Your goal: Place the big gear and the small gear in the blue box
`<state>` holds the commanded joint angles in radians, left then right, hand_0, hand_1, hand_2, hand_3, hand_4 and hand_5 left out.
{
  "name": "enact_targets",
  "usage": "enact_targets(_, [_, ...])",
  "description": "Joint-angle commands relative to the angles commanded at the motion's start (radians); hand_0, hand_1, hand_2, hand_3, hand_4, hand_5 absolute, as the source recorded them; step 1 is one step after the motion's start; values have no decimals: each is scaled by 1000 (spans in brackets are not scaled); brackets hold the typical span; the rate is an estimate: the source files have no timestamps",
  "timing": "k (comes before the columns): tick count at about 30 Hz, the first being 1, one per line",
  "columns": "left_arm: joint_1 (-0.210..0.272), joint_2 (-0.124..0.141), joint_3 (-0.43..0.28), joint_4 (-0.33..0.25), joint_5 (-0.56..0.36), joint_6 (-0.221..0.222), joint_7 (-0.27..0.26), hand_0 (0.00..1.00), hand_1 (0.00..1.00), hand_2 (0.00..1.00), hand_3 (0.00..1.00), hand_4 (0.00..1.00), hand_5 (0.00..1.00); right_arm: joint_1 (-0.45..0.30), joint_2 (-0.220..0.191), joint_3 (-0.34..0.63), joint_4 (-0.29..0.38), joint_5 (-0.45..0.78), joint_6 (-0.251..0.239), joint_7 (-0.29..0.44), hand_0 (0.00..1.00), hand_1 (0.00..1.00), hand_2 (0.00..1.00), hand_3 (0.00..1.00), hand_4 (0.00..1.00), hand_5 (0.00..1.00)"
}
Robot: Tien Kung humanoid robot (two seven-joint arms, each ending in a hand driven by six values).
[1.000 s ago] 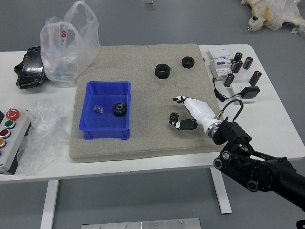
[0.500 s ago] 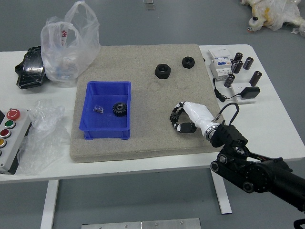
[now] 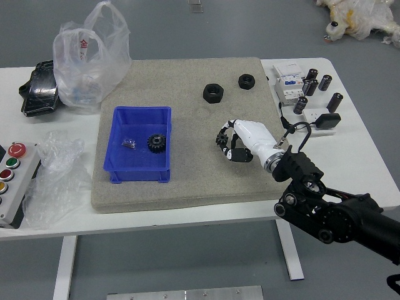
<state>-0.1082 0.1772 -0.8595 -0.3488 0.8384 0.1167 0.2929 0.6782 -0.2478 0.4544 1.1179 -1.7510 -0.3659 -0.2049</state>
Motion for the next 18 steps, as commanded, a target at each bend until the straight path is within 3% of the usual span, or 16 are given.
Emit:
enact_targets(10, [-4,3,-7,-2,10,-2,5,626,463,504,640,631,285,212,114,-178,44,-4,19,-19,604,521,326,443,266,2])
enact_targets(18, [-2,4,-12,-3,18,-3,11,626,464,504,640,630,285,297,176,-273,29,-23,35,-35,610,522,324,455,267,2])
